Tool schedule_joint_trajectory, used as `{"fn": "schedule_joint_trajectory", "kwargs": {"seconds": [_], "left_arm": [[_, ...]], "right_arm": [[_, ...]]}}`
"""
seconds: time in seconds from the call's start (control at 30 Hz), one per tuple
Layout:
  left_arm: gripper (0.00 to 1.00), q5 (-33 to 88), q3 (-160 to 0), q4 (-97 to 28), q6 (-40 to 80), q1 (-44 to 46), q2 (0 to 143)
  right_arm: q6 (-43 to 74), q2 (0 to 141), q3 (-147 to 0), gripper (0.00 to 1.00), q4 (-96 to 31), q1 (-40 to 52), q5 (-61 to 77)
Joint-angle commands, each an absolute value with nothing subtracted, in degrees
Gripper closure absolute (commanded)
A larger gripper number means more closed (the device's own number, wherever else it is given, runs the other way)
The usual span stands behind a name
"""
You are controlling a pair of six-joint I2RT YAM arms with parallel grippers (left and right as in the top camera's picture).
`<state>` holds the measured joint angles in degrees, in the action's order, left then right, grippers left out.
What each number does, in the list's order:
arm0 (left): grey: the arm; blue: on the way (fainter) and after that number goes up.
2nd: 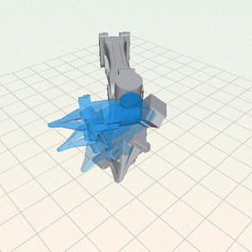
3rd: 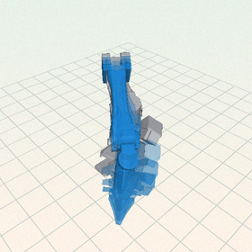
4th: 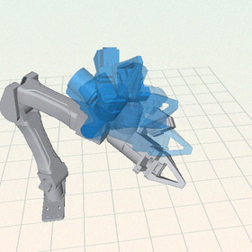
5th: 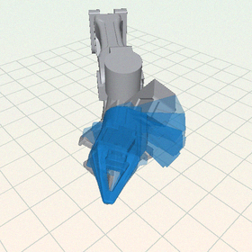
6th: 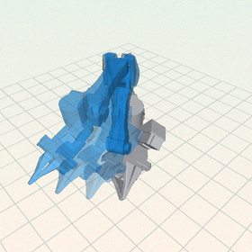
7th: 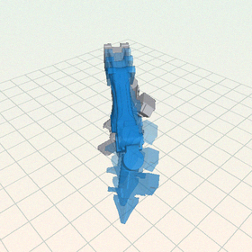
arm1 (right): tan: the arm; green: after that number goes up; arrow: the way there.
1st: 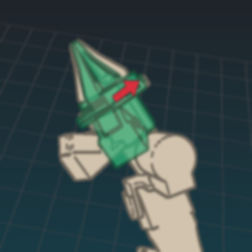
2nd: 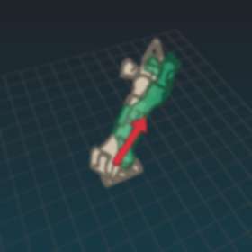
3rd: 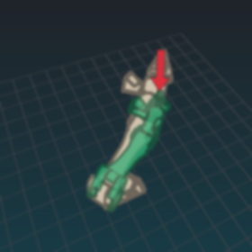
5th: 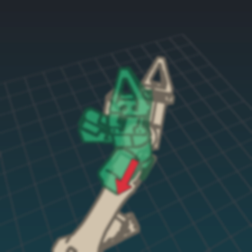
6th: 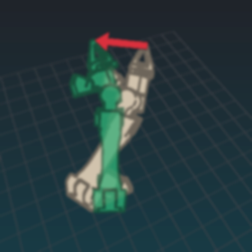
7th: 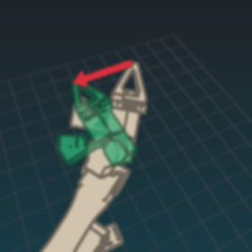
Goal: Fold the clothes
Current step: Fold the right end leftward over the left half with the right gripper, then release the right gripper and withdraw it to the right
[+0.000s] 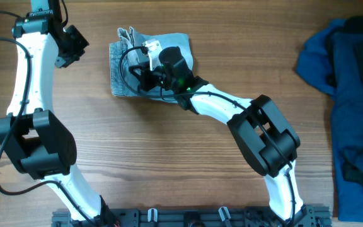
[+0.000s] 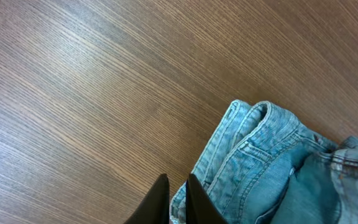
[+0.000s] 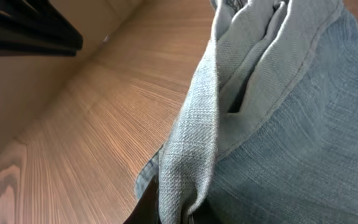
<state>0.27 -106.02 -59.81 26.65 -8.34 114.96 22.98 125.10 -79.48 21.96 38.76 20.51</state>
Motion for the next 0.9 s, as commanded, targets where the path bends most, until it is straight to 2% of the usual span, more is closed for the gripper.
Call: {"fn": "schedule_joint_trajectory", "kwargs": {"seconds": [0.0,0.07,0.1,0.13,0.17,0.2,0.27,0.3,0.37,0.5,0.57,0.6,0.67,0.8,0.87], "left_arm": [[0.88,0.1,-106.0,-59.8,25.8,-8.8,115.2],[0.87,0.1,-106.0,-59.9,25.8,-8.8,115.2],[0.86,0.1,-106.0,-59.9,25.8,-8.8,115.2],[0.85,0.2,-106.0,-59.9,25.8,-8.8,115.2],[0.81,0.2,-106.0,-59.9,25.8,-8.8,115.2],[0.78,0.2,-106.0,-59.9,25.8,-8.8,115.2],[0.73,0.8,-106.0,-59.8,25.8,-8.8,115.2],[0.72,1.0,-106.0,-59.5,25.8,-8.8,115.2],[0.7,1.0,-106.0,-58.2,25.8,-8.8,115.2],[0.67,7.6,-106.0,-55.7,25.7,-8.8,114.8],[0.69,11.0,-106.0,-55.1,25.7,-8.8,114.7],[0.75,13.2,-106.0,-54.6,25.7,-8.8,114.6],[0.95,18.1,-106.0,-53.7,25.7,-8.7,114.6],[0.96,25.8,-106.0,-54.2,25.8,-8.3,114.6],[0.9,24.8,-106.0,-56.8,25.8,-7.2,114.7]], "right_arm": [[24.0,127.7,-81.4,0.96,23.2,40.7,20.3],[24.0,128.1,-81.4,0.92,24.3,41.3,20.3],[24.0,128.1,-81.4,0.84,24.9,41.6,20.3],[24.1,128.1,-81.4,0.7,25.8,41.9,20.0],[24.2,128.1,-81.4,0.45,26.8,42.2,19.9],[24.2,128.1,-81.4,0.29,27.2,42.4,20.0],[24.2,128.1,-81.4,0.17,27.5,42.5,22.2],[24.2,128.0,-81.4,0.14,27.9,42.5,23.9],[24.0,127.3,-81.6,0.0,29.0,42.1,27.3],[23.9,120.8,-81.8,0.01,26.8,38.9,29.3],[22.4,117.4,-81.8,0.0,23.6,37.1,29.2],[21.6,114.4,-81.8,0.01,19.3,35.3,28.0],[19.8,109.3,-81.8,0.01,9.3,31.6,26.2],[17.5,104.9,-81.8,0.01,-5.3,25.6,23.6],[16.5,104.3,-81.8,0.0,-13.0,22.0,23.0]]}}
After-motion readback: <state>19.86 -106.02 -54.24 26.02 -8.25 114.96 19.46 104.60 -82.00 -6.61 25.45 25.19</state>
